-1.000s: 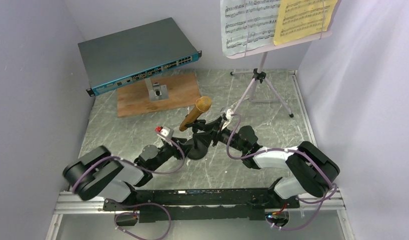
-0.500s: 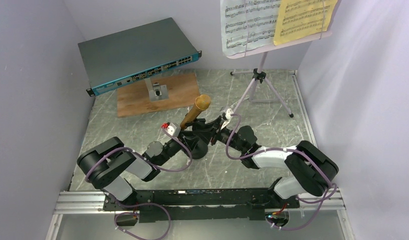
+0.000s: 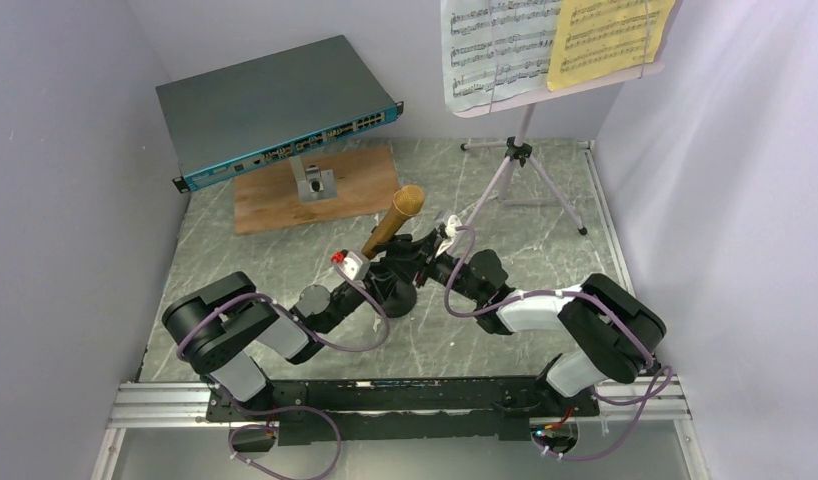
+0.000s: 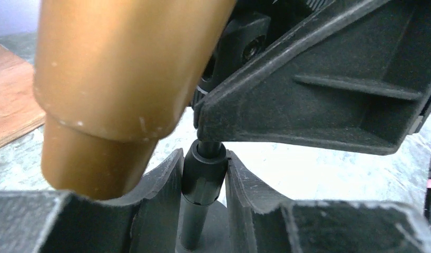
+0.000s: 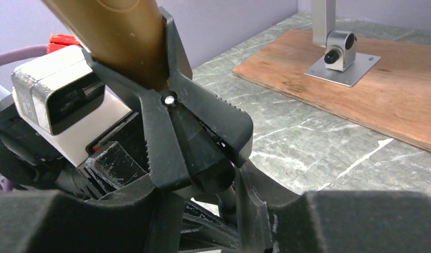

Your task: Set up the instrument practice props

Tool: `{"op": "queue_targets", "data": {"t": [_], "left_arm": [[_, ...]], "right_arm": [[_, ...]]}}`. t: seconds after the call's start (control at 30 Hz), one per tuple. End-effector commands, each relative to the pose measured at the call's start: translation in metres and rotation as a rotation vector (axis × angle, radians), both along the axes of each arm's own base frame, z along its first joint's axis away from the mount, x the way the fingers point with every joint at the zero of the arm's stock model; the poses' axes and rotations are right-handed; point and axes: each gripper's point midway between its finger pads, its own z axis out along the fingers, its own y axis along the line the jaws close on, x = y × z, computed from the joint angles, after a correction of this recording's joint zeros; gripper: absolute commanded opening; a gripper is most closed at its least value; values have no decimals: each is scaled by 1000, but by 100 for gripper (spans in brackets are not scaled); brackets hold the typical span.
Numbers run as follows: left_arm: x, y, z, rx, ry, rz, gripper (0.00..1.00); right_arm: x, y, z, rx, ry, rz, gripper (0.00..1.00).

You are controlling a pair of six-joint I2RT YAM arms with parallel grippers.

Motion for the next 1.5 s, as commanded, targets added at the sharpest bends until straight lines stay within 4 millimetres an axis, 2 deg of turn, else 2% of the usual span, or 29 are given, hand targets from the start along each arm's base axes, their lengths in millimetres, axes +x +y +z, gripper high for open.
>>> {"op": "queue_targets", "data": {"t": [0.0,0.23,0.37,0.57,0.8,1.33,1.47], "left_arm": [[0,-2,-2,40,-55,21,18],[-2,-3,-18,82,-37,30,10],[-2,-2,-24,96,-27,38,8],[-2,2,-35,118,-4,55,6],[-1,4,-47,144,18,69,5],[0,5,-55,172,22,73,4],[0,3,-56,171,25,71,4]], "right_arm": [[9,-1,39,94,-122,-50,34],[6,-7,50,93,-160,-71,14],[4,-11,64,98,-199,-82,9],[-1,-19,91,112,-268,-99,6],[-7,-26,114,150,-314,-110,4],[-20,-40,147,171,-386,-122,2],[-17,-37,138,144,-366,-120,3]]}}
